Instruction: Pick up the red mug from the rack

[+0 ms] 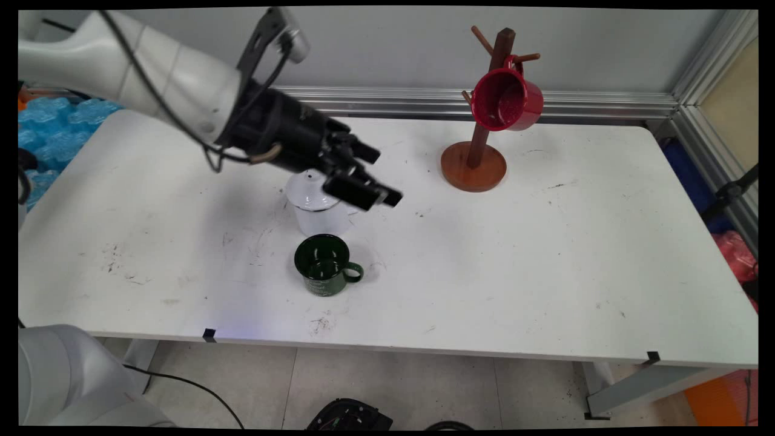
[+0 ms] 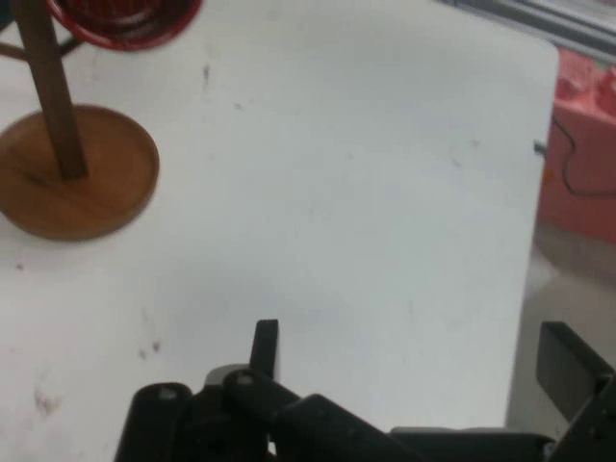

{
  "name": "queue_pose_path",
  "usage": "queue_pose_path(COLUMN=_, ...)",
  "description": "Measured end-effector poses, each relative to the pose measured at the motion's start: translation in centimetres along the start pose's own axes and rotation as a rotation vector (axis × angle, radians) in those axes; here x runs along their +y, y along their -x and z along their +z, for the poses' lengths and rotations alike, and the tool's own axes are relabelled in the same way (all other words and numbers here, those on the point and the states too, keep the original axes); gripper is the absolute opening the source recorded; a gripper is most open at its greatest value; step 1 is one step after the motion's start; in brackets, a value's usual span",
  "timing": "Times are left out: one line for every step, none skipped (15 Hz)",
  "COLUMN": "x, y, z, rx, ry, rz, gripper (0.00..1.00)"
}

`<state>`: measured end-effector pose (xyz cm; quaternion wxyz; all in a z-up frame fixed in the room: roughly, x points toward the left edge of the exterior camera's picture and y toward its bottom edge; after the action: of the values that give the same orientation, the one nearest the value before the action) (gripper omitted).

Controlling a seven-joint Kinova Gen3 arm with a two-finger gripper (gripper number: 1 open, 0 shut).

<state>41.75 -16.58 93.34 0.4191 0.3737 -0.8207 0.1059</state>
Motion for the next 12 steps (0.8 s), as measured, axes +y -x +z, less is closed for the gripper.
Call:
queue_pose_path(x=-0.1, y=-0.5, z=0.5, rx=0.008, ry=-0.009, rz=-0.014, gripper=1.0)
queue_pose_path(x=-0.2, y=-0.9, z=0.9, rx=0.014, ry=-0.014, rz=-0.023, gripper=1.0)
queue_pose_path(x=-0.2, y=-1.4, z=1.4, rx=0.022, ry=-0.023, rz=-0.035, gripper=1.0)
queue_pose_path(x=-0.3, y=-1.9, z=2.1, rx=0.032, ry=-0.033, rz=-0.05, gripper=1.0)
queue_pose_path(x=-0.5, y=-2.5, z=2.8, rx=0.042, ry=-0.043, rz=-0.064, gripper=1.0)
queue_pose_path(x=-0.5, y=-3.0, z=3.4, rx=0.051, ry=-0.05, rz=-0.074, gripper=1.0)
queue_pose_path(x=-0.6, y=-3.3, z=3.8, rx=0.057, ry=-0.054, rz=-0.081, gripper=1.0)
queue_pose_path(x=-0.6, y=-3.8, z=4.4, rx=0.066, ry=-0.061, rz=-0.091, gripper=1.0)
queue_pose_path(x=-0.7, y=-4.2, z=4.9, rx=0.073, ry=-0.065, rz=-0.098, gripper=1.0)
queue_pose_path(x=-0.7, y=-4.7, z=5.5, rx=0.082, ry=-0.072, rz=-0.107, gripper=1.0)
queue_pose_path(x=-0.8, y=-5.0, z=6.0, rx=0.089, ry=-0.076, rz=-0.113, gripper=1.0)
queue_pose_path(x=-0.8, y=-5.5, z=6.6, rx=0.098, ry=-0.082, rz=-0.122, gripper=1.0)
